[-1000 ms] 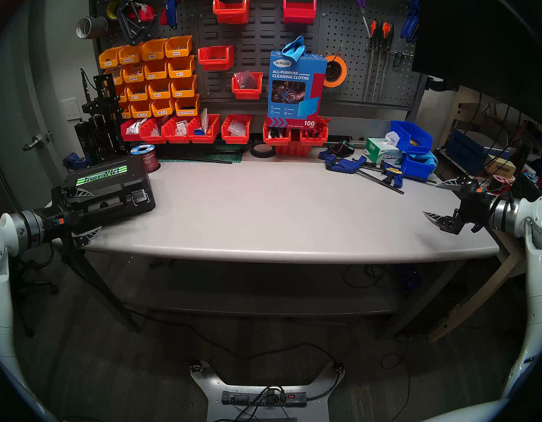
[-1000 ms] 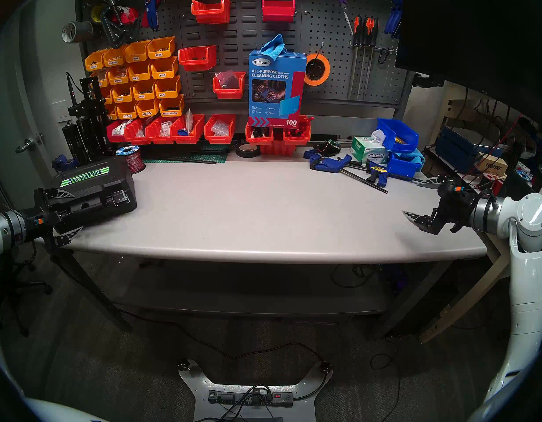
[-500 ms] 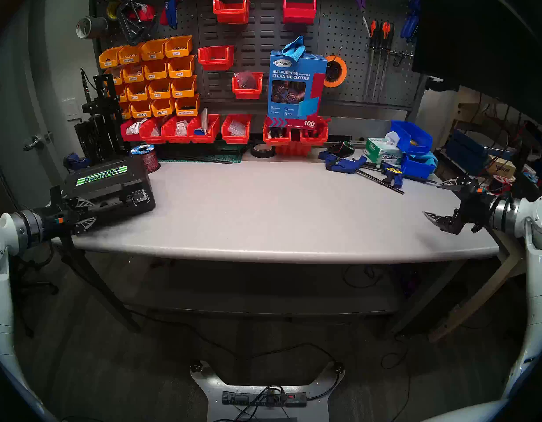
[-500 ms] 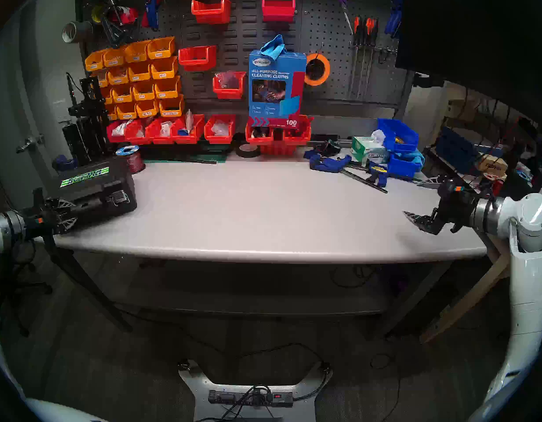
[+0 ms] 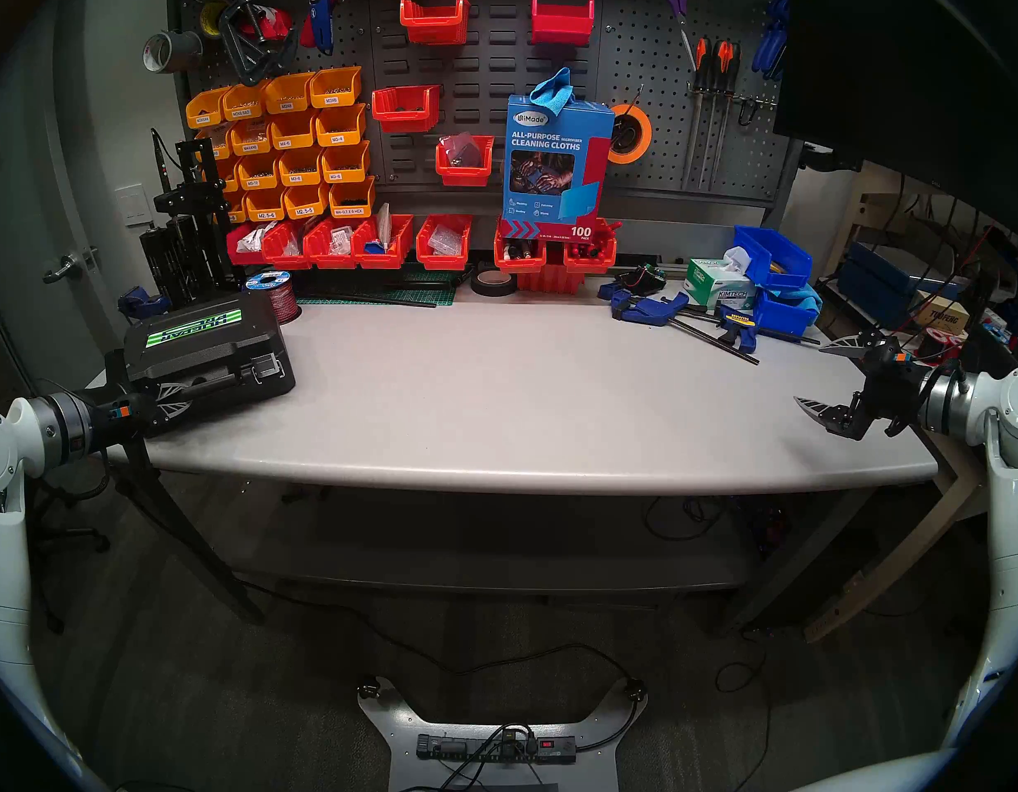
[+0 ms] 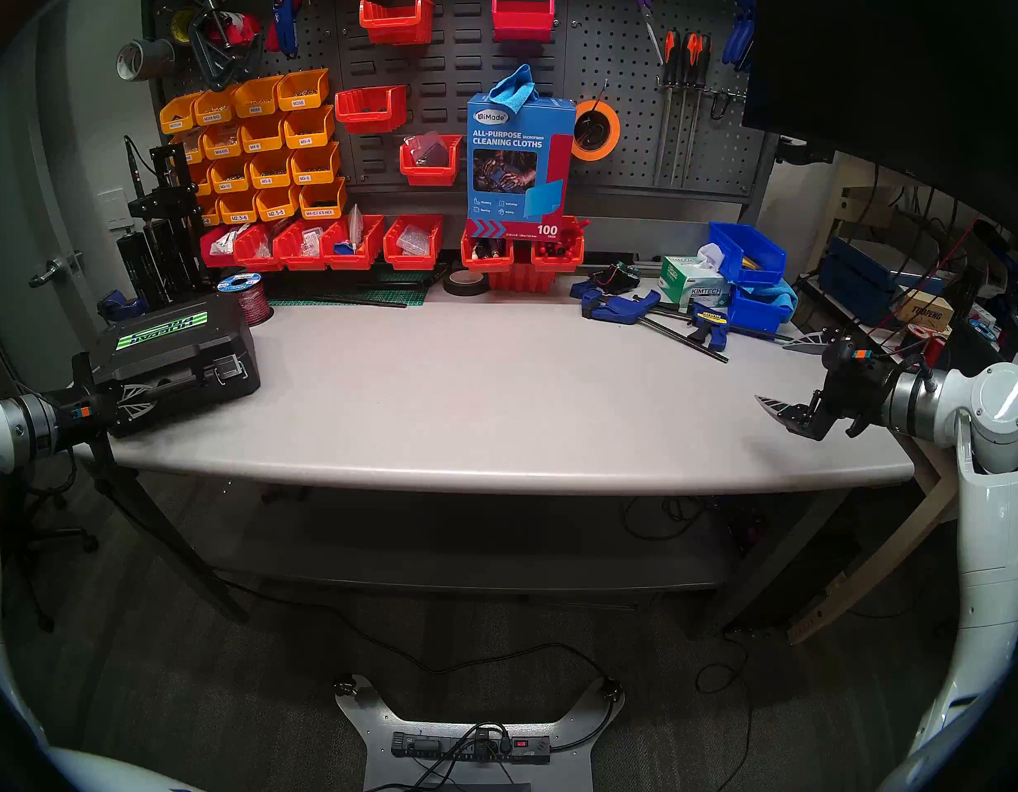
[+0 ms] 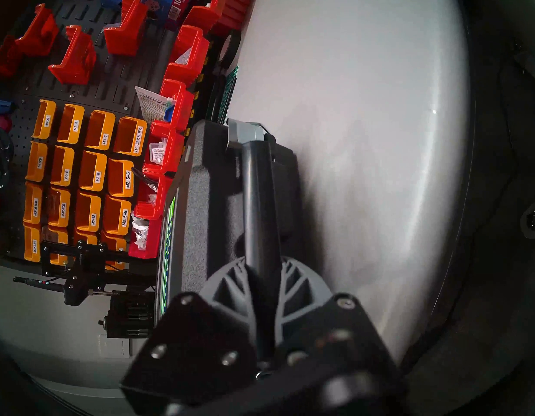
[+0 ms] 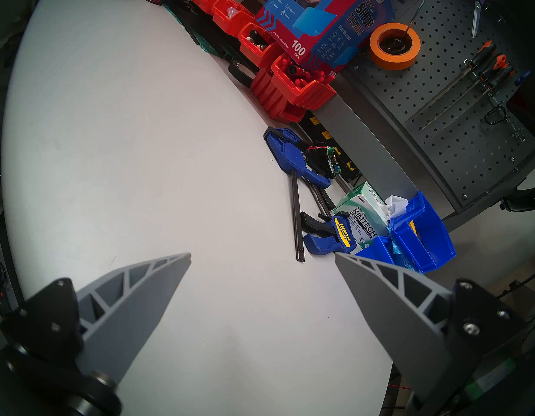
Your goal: Open the tool box
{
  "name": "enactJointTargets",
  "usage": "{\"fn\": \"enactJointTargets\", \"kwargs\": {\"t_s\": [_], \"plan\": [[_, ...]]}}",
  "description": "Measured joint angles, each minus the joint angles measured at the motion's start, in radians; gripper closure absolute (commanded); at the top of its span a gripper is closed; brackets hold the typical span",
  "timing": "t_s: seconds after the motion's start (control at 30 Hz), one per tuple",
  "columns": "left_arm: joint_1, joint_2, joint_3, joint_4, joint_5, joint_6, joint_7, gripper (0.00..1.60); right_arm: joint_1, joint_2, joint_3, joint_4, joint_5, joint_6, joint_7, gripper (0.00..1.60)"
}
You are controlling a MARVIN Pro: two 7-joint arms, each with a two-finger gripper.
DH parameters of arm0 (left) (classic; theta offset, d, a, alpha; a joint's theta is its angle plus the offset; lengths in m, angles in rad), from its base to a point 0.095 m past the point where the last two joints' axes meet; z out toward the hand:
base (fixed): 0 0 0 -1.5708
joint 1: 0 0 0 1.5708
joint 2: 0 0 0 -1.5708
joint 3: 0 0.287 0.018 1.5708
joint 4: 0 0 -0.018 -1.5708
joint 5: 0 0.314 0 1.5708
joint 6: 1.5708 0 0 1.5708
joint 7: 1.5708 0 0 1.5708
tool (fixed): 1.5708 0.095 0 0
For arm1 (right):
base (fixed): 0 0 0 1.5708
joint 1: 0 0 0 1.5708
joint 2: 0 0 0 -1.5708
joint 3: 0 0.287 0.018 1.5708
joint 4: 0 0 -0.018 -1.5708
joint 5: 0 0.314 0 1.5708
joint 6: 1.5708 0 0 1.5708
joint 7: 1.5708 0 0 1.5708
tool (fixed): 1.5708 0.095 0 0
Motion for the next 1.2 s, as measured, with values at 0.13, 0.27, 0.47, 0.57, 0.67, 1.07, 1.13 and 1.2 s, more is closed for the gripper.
{"fn": "enactJointTargets", "kwargs": {"t_s": [0.13, 0.27, 0.47, 0.57, 0.67, 1.07, 1.13, 1.2], "plan": [[-0.012, 0.007, 0.023, 0.014, -0.019, -0.029, 0.005, 1.60, 0.000, 0.000, 0.000, 0.000, 0.000, 0.000, 0.000, 0.00], [-0.023, 0.014, 0.052, 0.021, -0.050, -0.067, 0.005, 1.60, 0.000, 0.000, 0.000, 0.000, 0.000, 0.000, 0.000, 0.00], [-0.039, 0.017, 0.121, 0.004, -0.102, -0.106, 0.004, 1.60, 0.000, 0.000, 0.000, 0.000, 0.000, 0.000, 0.000, 0.00], [-0.052, 0.014, 0.175, -0.019, -0.128, -0.117, 0.005, 1.60, 0.000, 0.000, 0.000, 0.000, 0.000, 0.000, 0.000, 0.00], [-0.065, 0.007, 0.225, -0.038, -0.145, -0.126, 0.010, 1.60, 0.000, 0.000, 0.000, 0.000, 0.000, 0.000, 0.000, 0.00], [-0.153, -0.042, 0.438, -0.074, -0.154, -0.138, 0.053, 1.60, 0.000, 0.000, 0.000, 0.000, 0.000, 0.000, 0.000, 0.00], [-0.168, -0.051, 0.466, -0.076, -0.151, -0.137, 0.059, 1.60, 0.000, 0.000, 0.000, 0.000, 0.000, 0.000, 0.000, 0.00], [-0.182, -0.058, 0.492, -0.077, -0.146, -0.135, 0.064, 1.60, 0.000, 0.000, 0.000, 0.000, 0.000, 0.000, 0.000, 0.00]]}}
